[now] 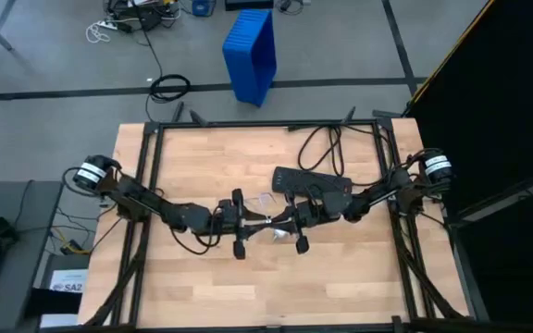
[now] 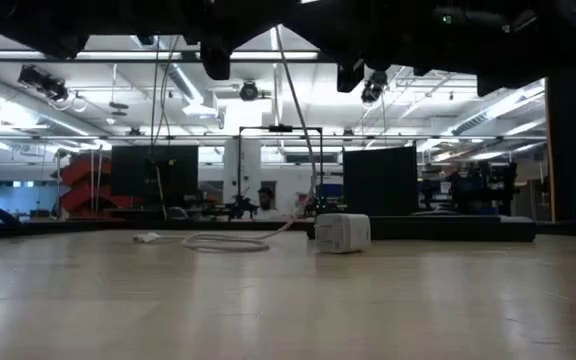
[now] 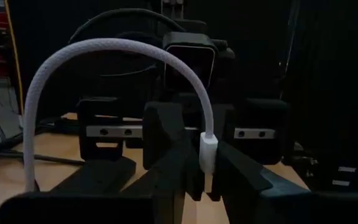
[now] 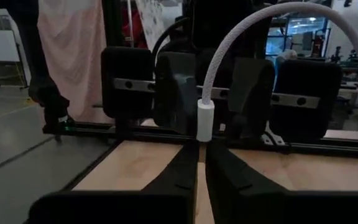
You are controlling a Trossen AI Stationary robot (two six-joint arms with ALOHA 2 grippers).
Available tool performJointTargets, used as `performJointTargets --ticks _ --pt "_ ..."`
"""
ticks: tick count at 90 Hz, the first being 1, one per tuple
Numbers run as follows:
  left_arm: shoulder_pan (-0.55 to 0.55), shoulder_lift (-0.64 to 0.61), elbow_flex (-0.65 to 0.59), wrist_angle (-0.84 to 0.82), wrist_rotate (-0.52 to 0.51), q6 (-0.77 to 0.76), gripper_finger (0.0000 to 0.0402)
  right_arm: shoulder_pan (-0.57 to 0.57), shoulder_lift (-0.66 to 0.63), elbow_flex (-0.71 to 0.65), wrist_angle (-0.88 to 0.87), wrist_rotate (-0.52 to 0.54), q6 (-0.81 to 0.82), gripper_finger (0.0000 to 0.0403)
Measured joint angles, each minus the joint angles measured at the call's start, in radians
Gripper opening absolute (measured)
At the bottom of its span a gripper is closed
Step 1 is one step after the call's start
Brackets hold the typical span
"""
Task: Insert USB
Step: Insert the white charger cable into the white charger adapter
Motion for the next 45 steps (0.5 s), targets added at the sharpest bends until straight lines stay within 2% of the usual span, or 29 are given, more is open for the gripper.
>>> performJointTargets --ticks 45 --pt "0.005 0.000 0.000 -0.001 -0.001 -0.014 0.0065 -0.009 0.000 0.000 -0.018 -0.004 0.018 0.0000"
